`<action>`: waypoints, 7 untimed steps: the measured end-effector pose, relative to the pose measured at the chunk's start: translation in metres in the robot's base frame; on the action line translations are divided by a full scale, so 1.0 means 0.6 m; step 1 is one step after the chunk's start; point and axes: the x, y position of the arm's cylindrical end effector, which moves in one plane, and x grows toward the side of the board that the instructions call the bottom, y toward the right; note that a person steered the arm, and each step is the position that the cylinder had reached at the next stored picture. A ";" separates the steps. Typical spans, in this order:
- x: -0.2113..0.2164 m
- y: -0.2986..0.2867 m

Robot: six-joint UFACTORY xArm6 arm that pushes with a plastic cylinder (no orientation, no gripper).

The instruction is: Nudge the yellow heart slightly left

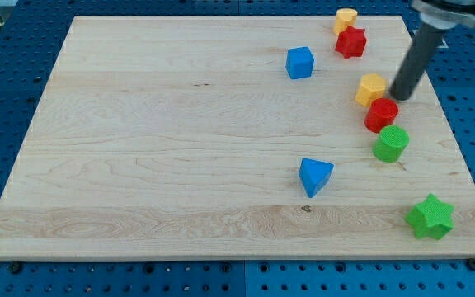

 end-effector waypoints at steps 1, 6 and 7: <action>-0.015 -0.072; -0.128 0.042; -0.214 0.047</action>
